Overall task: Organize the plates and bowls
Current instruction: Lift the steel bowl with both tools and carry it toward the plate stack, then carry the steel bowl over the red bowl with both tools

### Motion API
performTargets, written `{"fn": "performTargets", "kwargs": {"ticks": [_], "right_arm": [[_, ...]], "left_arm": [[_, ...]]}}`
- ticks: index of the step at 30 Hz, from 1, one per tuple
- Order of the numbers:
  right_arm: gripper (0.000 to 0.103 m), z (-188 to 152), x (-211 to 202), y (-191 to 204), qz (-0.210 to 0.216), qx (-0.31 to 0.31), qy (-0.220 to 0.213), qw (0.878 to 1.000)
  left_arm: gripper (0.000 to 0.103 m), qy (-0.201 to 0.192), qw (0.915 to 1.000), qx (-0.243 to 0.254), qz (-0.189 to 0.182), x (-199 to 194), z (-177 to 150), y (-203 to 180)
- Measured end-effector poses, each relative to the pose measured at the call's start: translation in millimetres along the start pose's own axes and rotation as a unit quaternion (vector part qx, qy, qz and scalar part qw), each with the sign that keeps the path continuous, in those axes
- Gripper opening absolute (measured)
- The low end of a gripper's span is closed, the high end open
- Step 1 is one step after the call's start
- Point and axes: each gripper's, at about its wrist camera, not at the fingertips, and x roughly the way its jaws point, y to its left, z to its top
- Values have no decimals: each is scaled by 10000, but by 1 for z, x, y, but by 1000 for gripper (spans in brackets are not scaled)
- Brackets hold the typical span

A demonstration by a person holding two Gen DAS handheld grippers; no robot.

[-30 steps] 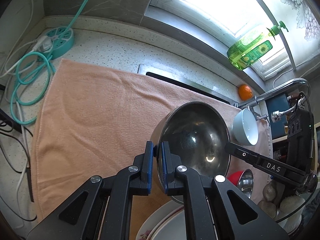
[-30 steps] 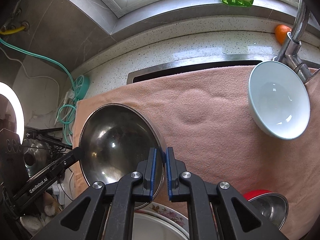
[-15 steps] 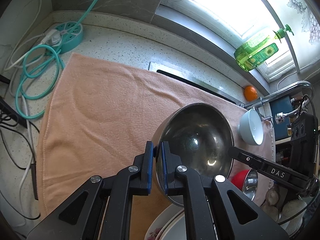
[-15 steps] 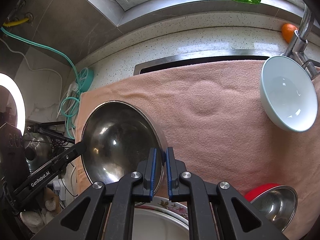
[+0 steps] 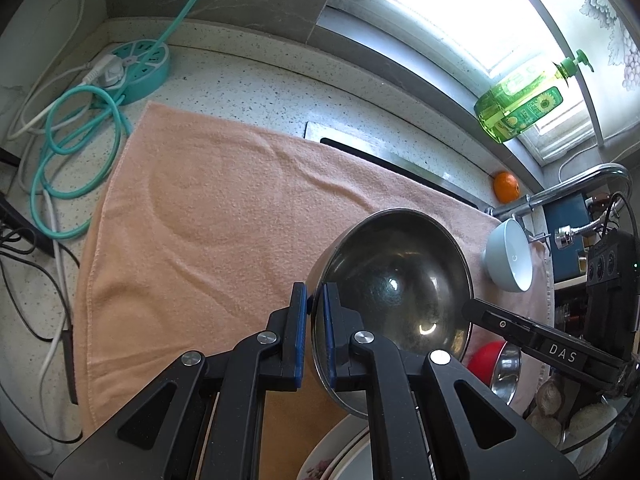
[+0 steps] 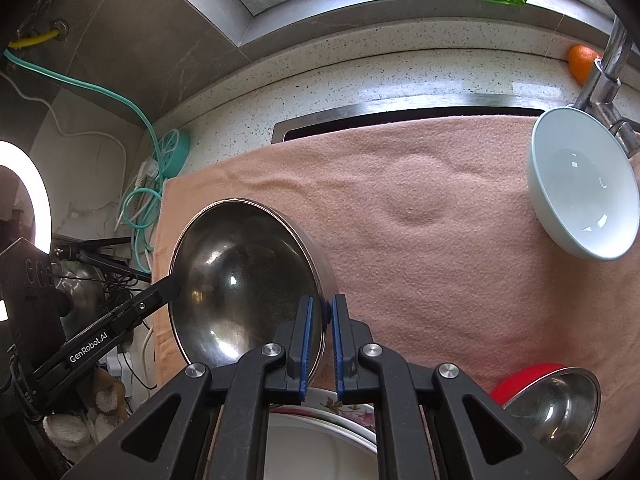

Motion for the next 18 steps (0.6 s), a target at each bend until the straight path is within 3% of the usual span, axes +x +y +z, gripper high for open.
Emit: {"fn": "performTargets", "kwargs": {"ticks": [18], "right_arm": [[9, 1, -14, 1, -85, -199, -191, 9996]], "left_arm": [[6, -228, 9997, -10, 13, -14, 2, 1]]}}
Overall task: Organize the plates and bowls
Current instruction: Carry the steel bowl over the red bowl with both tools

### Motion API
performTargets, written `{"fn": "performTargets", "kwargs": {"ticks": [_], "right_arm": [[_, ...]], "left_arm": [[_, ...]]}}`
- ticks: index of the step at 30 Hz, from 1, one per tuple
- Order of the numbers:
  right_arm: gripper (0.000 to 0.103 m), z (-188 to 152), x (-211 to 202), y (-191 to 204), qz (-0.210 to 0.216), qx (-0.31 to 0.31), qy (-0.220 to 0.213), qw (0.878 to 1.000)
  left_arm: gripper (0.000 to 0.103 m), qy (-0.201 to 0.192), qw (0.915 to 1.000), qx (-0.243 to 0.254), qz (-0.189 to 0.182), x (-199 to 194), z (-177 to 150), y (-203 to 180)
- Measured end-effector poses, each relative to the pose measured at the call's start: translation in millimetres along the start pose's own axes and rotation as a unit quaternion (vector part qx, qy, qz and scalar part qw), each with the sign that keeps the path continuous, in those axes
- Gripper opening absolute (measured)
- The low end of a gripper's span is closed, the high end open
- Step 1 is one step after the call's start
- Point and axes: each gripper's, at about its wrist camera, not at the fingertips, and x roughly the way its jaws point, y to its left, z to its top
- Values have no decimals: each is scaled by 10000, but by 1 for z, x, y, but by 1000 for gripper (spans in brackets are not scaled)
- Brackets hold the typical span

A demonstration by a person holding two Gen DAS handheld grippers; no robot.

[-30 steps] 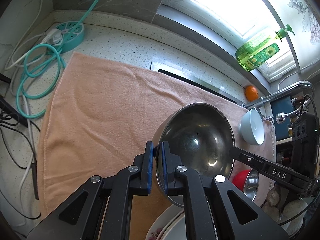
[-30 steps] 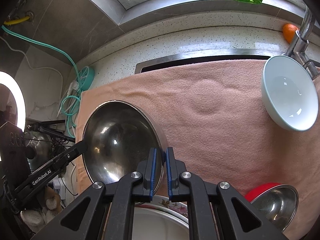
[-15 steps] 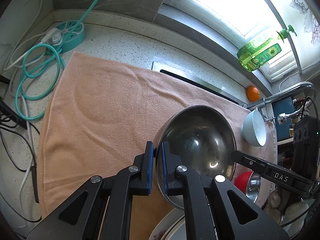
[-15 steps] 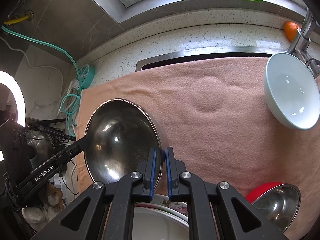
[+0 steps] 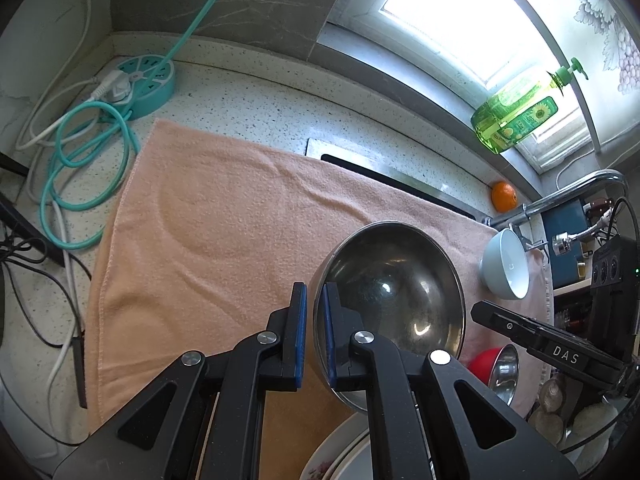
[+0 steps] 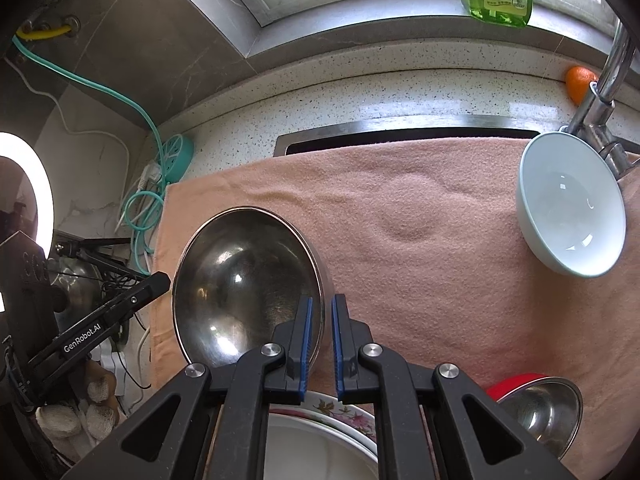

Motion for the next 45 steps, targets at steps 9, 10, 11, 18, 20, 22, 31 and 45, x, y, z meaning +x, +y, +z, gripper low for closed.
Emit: {"fn": "performTargets", "kwargs": {"ticks": [9, 10, 11, 18, 20, 22, 31, 45], "right_arm": [[16, -1, -16, -5, 48, -1, -157, 9999], [21, -1, -19, -5, 60, -23, -182, 9998], [23, -1, -22, -6, 67, -36, -216, 9997], [25, -3, -48, -6, 97, -82, -502, 9987], [25, -5, -55, -5, 23, -148, -602, 9981], [25, -5, -61, -4, -4, -187, -697, 9974], [35, -17, -83, -12, 8, -135, -1204, 9926], [35, -50, -128, -67, -202, 80, -1500, 9884]], "left_arm": [[6, -129, 9998, -6, -153, -18, 0, -6], [6, -139, 9997, 7, -175, -20, -1, -7], [6, -149, 9997, 15, -203, -22, -1, -9], [7, -215, 9985, 368, -335, -37, -4, -22], [8, -214, 9979, 502, -341, -40, -6, -25], [8, -218, 9975, 576, -352, -42, -7, -26], [8, -235, 9961, 703, -478, -47, -14, -33], [11, -35, 9944, 700, -793, -31, -50, -87]]}}
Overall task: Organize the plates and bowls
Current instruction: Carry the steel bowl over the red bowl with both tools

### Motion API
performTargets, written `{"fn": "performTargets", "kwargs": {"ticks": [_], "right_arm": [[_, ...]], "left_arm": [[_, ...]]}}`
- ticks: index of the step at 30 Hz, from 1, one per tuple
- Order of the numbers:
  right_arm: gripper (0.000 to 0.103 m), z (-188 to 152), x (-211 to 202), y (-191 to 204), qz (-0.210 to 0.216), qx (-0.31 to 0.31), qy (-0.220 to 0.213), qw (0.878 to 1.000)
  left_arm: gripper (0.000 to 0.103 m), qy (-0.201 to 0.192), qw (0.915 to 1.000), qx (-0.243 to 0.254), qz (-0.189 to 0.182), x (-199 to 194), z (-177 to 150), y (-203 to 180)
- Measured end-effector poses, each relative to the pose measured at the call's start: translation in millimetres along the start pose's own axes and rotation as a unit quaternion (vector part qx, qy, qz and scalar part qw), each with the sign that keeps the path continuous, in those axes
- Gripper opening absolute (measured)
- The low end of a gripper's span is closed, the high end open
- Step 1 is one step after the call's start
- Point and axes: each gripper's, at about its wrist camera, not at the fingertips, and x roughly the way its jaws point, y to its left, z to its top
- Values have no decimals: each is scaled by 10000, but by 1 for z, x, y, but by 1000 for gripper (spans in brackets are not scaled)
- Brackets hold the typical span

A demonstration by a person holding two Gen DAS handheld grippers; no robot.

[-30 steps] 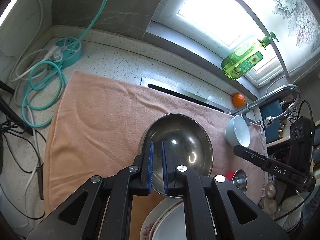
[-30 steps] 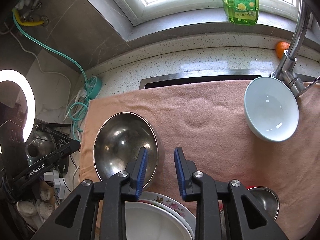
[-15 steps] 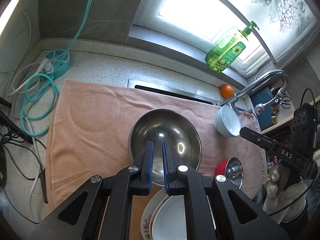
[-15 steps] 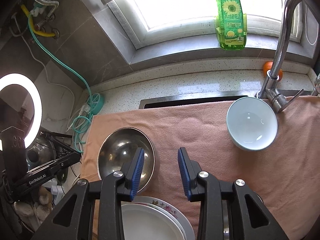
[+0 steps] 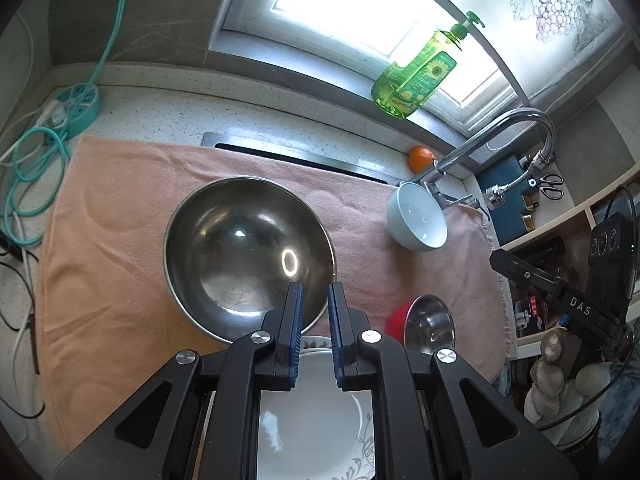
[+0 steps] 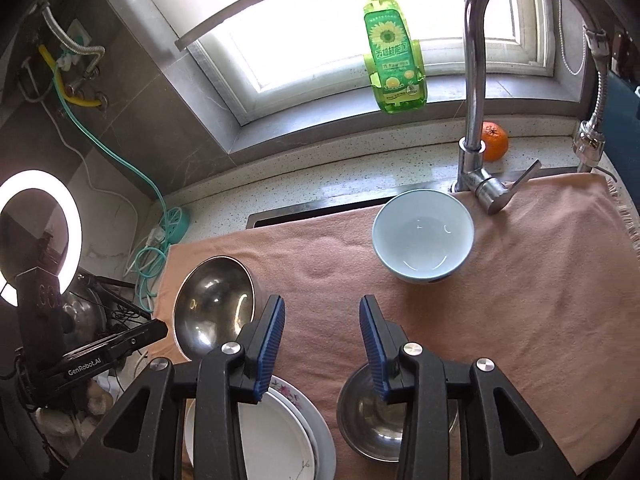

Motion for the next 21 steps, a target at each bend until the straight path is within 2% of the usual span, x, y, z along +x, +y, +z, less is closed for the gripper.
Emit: {"fn": "performTargets", "kwargs": {"ticks": [7, 15, 21], "right_arm": [[35, -18, -11, -37, -55, -258, 178, 9995], [35, -40, -2, -88, 132, -30, 594, 9981], [35, -55, 7, -108, 245, 67, 752, 9968]], "left_arm": [[11, 179, 9997, -124, -85, 25, -24, -40], [11, 436, 9989, -182, -67, 61, -47, -70], [11, 723, 9972, -173, 37, 85, -62, -83]]}}
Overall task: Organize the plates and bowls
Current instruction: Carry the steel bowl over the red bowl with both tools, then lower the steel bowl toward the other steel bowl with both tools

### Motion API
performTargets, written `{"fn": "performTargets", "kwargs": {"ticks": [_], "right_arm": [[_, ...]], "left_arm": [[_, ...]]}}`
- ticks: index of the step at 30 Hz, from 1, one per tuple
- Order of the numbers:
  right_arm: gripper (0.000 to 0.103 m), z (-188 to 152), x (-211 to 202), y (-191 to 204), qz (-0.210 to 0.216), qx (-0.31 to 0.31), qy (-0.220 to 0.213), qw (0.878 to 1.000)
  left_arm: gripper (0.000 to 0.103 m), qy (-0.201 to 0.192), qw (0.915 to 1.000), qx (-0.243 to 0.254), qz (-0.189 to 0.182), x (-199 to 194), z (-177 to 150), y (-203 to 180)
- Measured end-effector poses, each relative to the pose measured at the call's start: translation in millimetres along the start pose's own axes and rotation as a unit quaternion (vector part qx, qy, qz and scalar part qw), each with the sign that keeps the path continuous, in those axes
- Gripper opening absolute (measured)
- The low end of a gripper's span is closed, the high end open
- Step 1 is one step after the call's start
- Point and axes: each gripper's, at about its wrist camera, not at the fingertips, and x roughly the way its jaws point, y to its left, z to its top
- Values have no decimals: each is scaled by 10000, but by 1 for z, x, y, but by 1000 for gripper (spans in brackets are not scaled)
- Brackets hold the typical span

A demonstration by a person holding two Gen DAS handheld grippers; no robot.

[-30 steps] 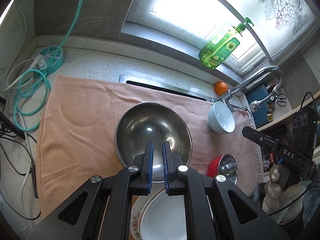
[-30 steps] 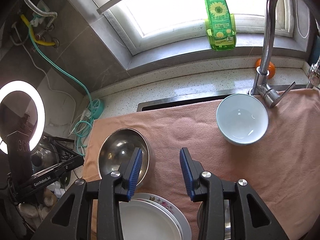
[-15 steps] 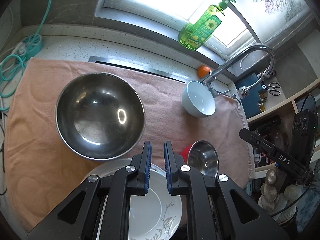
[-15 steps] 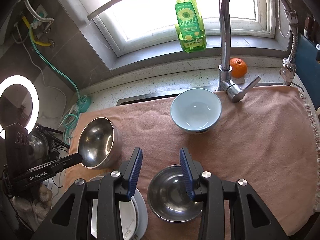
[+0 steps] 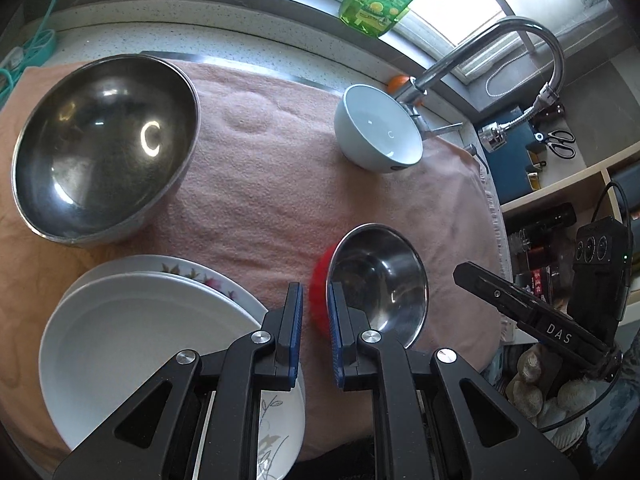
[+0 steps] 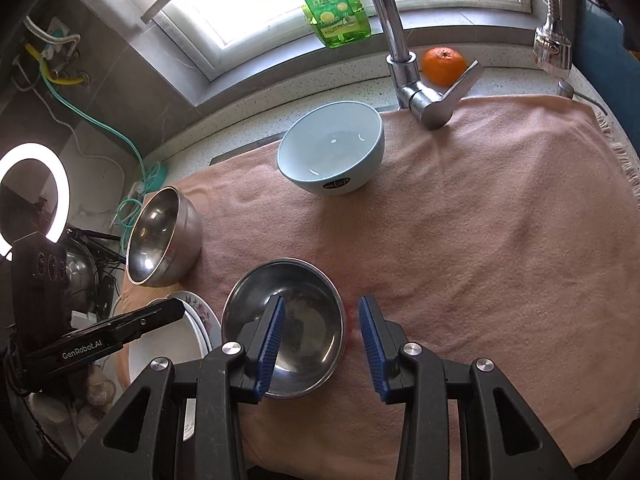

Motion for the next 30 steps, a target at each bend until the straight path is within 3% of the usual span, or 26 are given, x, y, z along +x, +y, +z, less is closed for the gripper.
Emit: {"fn": "performTargets", "kwargs": {"ticks": [9, 30], "right_arm": [[28, -12, 21, -10, 195, 90, 273, 9994], [11, -17, 41, -25, 469, 472, 563, 9962]], "left_arm": [[11, 267, 9994, 104, 201, 23, -8, -10], [10, 358, 9988, 218, 248, 36, -4, -15]]}}
